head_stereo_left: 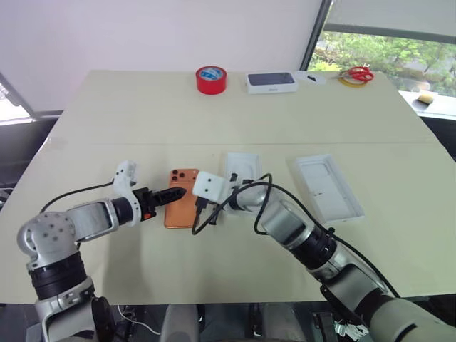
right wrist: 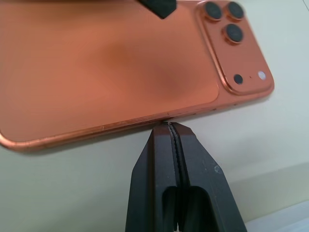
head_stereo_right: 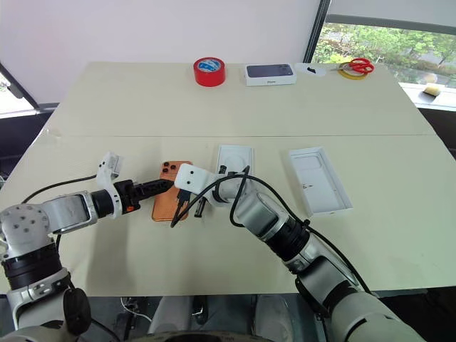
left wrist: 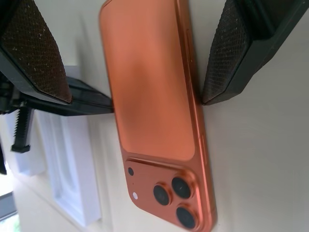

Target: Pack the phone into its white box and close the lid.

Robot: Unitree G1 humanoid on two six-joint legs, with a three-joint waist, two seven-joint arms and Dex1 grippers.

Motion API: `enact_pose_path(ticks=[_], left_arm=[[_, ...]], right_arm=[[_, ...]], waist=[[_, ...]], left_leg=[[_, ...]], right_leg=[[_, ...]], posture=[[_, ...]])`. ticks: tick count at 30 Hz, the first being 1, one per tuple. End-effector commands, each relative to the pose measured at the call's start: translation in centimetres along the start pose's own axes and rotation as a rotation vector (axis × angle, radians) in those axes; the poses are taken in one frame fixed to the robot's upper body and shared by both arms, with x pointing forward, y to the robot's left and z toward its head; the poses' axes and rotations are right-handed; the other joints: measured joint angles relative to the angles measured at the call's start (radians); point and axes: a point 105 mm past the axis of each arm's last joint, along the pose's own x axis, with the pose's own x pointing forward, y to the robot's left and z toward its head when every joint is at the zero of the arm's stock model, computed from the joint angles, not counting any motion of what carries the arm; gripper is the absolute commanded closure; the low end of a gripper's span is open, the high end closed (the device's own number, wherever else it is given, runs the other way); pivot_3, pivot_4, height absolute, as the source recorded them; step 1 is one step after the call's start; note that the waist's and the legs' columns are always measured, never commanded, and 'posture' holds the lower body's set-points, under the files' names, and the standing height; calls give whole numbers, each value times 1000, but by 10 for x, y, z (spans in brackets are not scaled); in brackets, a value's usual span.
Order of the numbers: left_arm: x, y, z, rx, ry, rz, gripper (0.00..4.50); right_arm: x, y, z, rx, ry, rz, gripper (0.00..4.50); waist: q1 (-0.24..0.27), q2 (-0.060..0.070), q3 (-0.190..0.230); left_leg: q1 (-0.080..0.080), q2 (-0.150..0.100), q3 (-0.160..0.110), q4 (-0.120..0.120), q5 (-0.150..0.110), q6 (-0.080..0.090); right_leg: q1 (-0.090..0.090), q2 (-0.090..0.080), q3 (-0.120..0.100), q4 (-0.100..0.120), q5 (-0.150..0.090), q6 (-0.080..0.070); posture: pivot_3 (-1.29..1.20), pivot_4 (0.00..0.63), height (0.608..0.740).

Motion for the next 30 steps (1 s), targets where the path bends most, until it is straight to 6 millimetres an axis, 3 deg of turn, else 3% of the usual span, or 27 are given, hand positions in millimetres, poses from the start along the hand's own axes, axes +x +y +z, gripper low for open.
enact_pose_path(ticks=[1,6,14,17,21,28,30], left_arm=[[10,-12,-16,-45,76,-91,30],[12,-14,-15,-34,78,-83,30],[2,2,1,-90,8,-35,30],[1,0,4,-92,0,-41,923],[1,-2,6,-96,-9,-56,2895],[1,0,9,-154,-48,-74,2895],[1,1,9,-166,-55,-75,3471]], right_arm=[[3,10,7,-2,-26,32,4500],[3,10,6,1,-25,32,4500],[4,10,6,9,-24,29,4500],[4,10,6,8,-26,28,4500],[3,8,6,2,-27,19,4500],[-9,-5,4,-9,-34,-40,4500],[-17,-12,5,-13,-44,-69,4500]], waist=[[0,0,0],[-4,0,0],[-5,0,0],[-6,0,0],[-6,-1,0],[-4,-1,1],[-2,-2,1]], left_leg=[[0,0,0,0,0,0],[0,0,0,0,0,0],[0,0,0,0,0,0],[0,0,0,0,0,0],[0,0,0,-1,0,0],[-1,0,0,-1,0,0],[-2,0,0,-1,0,-1]], right_leg=[[0,0,0,0,0,0],[4,0,0,0,0,0],[3,1,0,0,0,0],[3,1,0,0,0,0],[2,1,0,0,0,0],[2,1,0,0,0,0],[1,1,0,0,0,0]], posture=[[0,150,730],[0,150,730],[0,150,730],[0,150,730],[0,150,730],[0,150,730],[0,150,730]])
